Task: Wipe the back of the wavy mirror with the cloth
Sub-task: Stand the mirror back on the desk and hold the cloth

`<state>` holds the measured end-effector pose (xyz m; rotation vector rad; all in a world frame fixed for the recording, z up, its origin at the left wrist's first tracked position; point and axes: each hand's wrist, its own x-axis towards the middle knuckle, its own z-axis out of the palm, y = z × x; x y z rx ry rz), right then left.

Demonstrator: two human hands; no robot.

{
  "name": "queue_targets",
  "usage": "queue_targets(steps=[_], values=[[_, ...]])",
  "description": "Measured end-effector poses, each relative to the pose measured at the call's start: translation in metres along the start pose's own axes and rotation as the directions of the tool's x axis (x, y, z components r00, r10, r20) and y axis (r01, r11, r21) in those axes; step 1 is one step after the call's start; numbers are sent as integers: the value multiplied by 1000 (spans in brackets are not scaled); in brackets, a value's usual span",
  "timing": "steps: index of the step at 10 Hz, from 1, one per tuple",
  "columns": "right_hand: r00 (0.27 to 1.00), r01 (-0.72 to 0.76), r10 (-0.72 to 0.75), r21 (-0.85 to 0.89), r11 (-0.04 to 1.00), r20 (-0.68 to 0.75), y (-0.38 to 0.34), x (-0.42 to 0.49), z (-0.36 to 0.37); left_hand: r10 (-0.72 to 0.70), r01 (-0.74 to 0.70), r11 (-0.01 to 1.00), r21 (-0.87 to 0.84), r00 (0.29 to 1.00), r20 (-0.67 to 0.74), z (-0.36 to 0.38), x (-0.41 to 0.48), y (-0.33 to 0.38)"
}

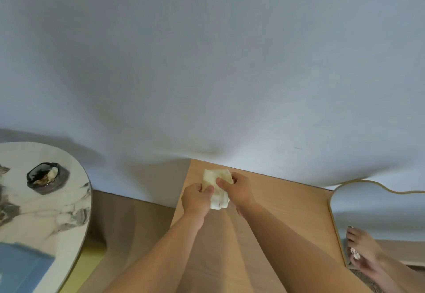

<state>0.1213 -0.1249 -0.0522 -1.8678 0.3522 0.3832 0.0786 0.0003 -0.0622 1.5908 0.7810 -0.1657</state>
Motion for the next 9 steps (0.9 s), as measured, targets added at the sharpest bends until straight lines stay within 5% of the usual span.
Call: queue_targets(steps=[4,7,9], values=[[989,-79,24,-388,918,-145,41,38,32,161,-155,881,447,987,23,16,43,-27],[979,-142,45,-507,850,-198,31,36,35,217,-176,717,675,976,25,16,41,-20],[967,-4,-172,-691,723,-186,8,8,3,434,-288,600,746,901,-1,4,31,0]])
